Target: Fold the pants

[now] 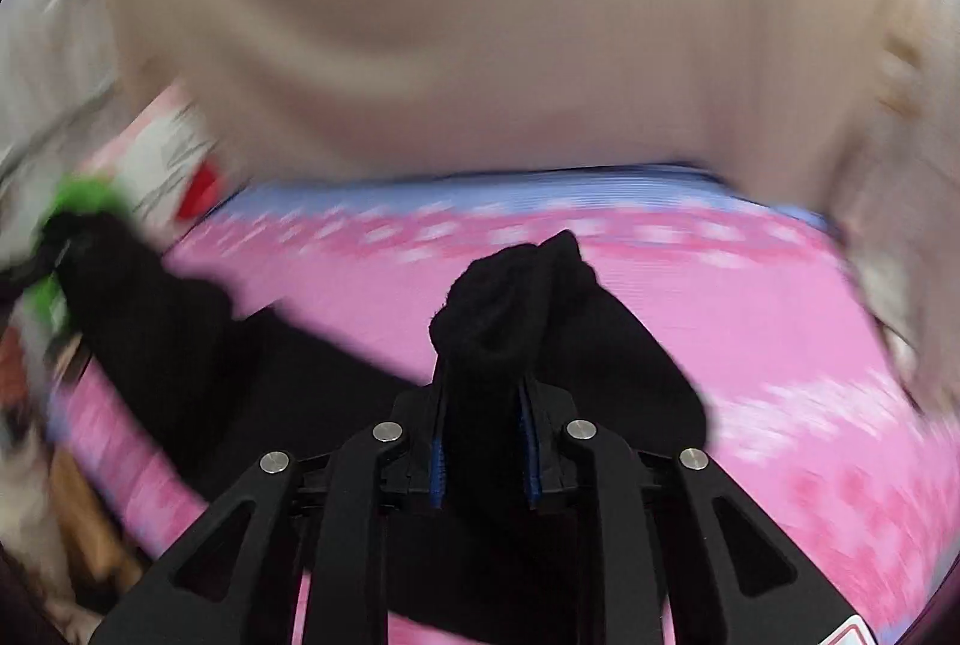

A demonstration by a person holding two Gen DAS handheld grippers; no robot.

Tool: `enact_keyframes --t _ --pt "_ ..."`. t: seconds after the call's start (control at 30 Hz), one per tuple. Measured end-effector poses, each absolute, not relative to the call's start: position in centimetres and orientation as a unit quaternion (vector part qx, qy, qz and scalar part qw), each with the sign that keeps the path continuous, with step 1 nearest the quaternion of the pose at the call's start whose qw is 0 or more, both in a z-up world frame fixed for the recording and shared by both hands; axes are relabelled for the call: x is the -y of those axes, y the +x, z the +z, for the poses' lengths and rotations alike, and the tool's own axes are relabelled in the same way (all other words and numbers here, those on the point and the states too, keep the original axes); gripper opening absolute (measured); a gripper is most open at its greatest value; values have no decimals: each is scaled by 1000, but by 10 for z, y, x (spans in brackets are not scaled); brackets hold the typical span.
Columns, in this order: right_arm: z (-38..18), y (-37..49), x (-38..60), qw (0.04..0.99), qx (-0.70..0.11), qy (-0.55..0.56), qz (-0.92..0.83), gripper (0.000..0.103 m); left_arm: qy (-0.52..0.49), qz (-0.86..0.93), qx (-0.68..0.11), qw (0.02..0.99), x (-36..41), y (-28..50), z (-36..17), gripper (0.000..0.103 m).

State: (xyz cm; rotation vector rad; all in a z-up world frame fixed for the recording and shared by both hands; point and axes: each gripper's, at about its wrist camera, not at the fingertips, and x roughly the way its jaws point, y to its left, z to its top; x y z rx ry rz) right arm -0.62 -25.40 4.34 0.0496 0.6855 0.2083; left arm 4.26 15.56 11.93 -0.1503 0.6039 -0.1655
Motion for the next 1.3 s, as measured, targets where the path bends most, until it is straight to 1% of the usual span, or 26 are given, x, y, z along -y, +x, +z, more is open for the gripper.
enact_keyframes --t 0.03,0.07,0.17,0.23,0.27,0.3,0.33,0.37,0.5,0.53,0.57,0.6,0.63,0.67,0.7,0.73,0.77,0.9,0.93,0.97,1.07,1.23,1.27,1.3 --pt "32 0 221 924 -354 2 143 41 -73 -83 -297 948 -158 42 120 13" --pt "9 5 181 904 -383 -29 187 52 -71 -84 -298 948 -159 42 120 13" --pt "-34 6 137 883 -414 -98 197 52 -58 -87 -302 947 -155 39 120 13" --pt "-24 0 154 894 -400 -65 191 53 -35 -97 -299 949 -146 34 123 13" --pt "-13 -3 180 904 -390 -30 172 55 -24 -105 -295 949 -139 31 125 13" --pt "-3 -7 199 913 -380 -9 148 58 -12 -120 -289 950 -127 28 128 13" --pt "7 -12 230 925 -366 17 105 65 -5 -133 -285 949 -117 26 131 13" --pt "12 -17 253 929 -360 34 76 67 1 -149 -280 948 -104 24 134 13" --pt "18 -34 328 929 -350 116 -3 67 36 -246 -264 932 -28 8 140 15" --pt "17 -39 340 928 -348 131 -10 67 48 -278 -267 921 0 2 135 23" --pt "13 -43 353 926 -346 147 -15 67 59 -306 -276 909 24 -3 127 34" --pt "11 -46 359 925 -346 158 -18 68 66 -324 -287 899 41 -6 118 42" --pt "6 -49 365 922 -349 169 -20 68 77 -345 -305 884 63 -10 103 53" --pt "2 -53 368 919 -352 176 -22 68 83 -346 -322 877 76 -13 90 61" --pt "-3 -55 371 917 -355 182 -22 68 82 -347 -330 874 81 -14 83 67" --pt "-4 -55 373 914 -359 187 -19 68 72 -347 -338 872 82 -15 75 79" --pt "-8 -55 373 911 -365 193 -10 68 60 -344 -345 871 79 -14 71 84" --pt "-18 -47 365 902 -375 209 37 68 29 -303 -339 890 44 -9 80 85" --pt "-20 -40 359 900 -377 213 54 68 26 -279 -330 902 30 -7 85 86" --pt "-21 -36 354 898 -378 216 65 69 22 -257 -322 911 17 -5 89 90" --pt "-29 -19 333 886 -393 222 108 72 11 -188 -315 930 -20 5 94 91" --pt "-69 11 299 862 -447 207 122 74 40 -83 -327 940 -54 22 70 91" --pt "-70 12 290 870 -440 190 116 58 49 -70 -332 939 -57 25 63 91" --pt "-67 14 281 874 -439 173 113 39 52 -64 -334 939 -58 26 59 91"
